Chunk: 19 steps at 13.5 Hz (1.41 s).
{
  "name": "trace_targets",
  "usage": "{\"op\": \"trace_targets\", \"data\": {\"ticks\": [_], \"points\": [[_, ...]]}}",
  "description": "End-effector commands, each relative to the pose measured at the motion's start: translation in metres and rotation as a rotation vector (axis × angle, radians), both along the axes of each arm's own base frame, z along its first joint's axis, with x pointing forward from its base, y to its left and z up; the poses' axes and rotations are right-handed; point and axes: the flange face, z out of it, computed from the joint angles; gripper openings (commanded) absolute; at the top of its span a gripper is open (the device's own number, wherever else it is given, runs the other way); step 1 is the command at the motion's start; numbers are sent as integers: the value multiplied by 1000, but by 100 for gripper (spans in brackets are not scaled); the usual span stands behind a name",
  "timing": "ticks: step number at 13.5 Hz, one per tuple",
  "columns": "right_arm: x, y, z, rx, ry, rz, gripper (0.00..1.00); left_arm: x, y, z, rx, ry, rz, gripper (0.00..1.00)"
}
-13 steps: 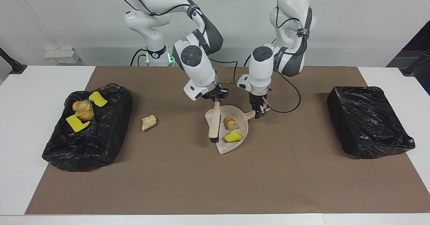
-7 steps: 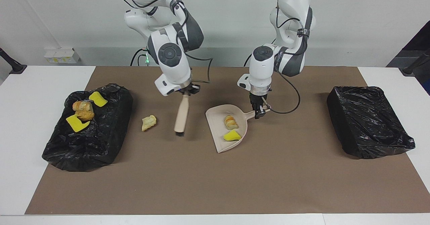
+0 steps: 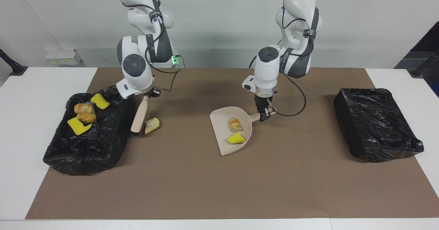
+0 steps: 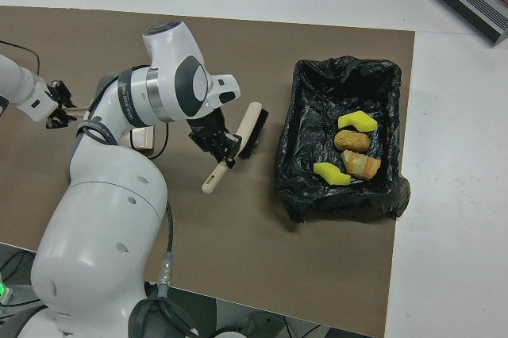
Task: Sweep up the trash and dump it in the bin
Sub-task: 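Sweep the remaining bread roll into the dustpan with the right gripper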
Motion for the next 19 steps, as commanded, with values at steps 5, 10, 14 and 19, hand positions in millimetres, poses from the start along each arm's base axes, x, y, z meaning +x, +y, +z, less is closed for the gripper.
{"op": "trace_targets", "data": {"ticks": [5,10,14,19], "points": [[-18,48,-35,83,-115,90,0,-10,4,0,1,-8,-27,0],[0,175,-46,201,-142,243,0,-9,5,1,1,-8,-27,0],[0,250,-31,313,-186,280,0,-10,6,-2,3,-4,-26,0],[17,267,-9,422,-200,264,0,-10,5,-1,1,-6,-26,0]]}}
